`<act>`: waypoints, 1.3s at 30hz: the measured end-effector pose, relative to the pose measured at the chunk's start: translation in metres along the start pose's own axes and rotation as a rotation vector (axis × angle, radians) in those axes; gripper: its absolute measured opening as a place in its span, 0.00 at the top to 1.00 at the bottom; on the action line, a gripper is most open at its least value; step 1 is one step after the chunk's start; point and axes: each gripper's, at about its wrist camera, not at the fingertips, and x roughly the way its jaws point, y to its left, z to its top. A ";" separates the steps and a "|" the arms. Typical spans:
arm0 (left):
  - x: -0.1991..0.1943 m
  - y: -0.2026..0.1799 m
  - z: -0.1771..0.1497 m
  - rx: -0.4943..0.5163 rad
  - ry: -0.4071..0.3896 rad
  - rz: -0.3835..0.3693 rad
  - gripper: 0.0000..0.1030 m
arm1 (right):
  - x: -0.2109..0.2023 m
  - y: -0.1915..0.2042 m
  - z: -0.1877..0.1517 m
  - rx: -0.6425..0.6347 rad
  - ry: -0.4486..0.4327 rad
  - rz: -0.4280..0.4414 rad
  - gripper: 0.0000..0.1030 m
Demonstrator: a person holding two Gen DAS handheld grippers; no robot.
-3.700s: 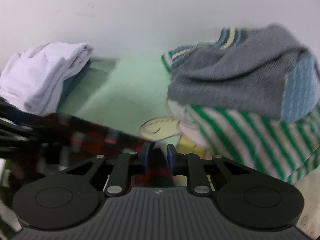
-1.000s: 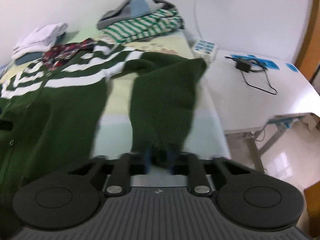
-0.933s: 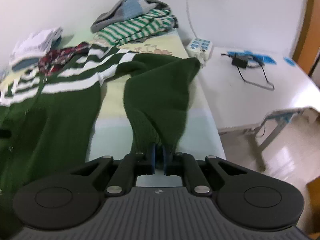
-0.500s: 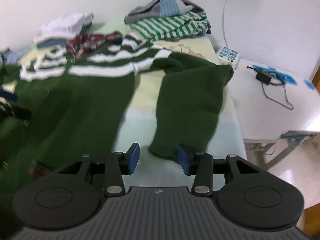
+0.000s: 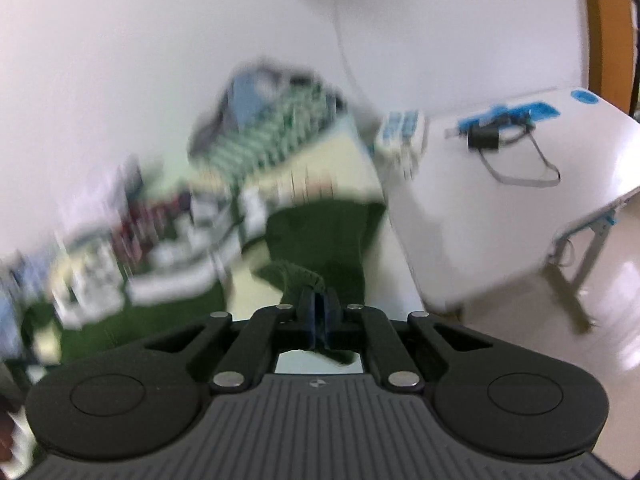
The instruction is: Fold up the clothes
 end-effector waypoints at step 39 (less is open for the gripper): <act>0.037 -0.195 0.116 0.668 -0.411 -0.123 0.19 | 0.011 0.073 0.087 -0.352 0.138 0.309 0.96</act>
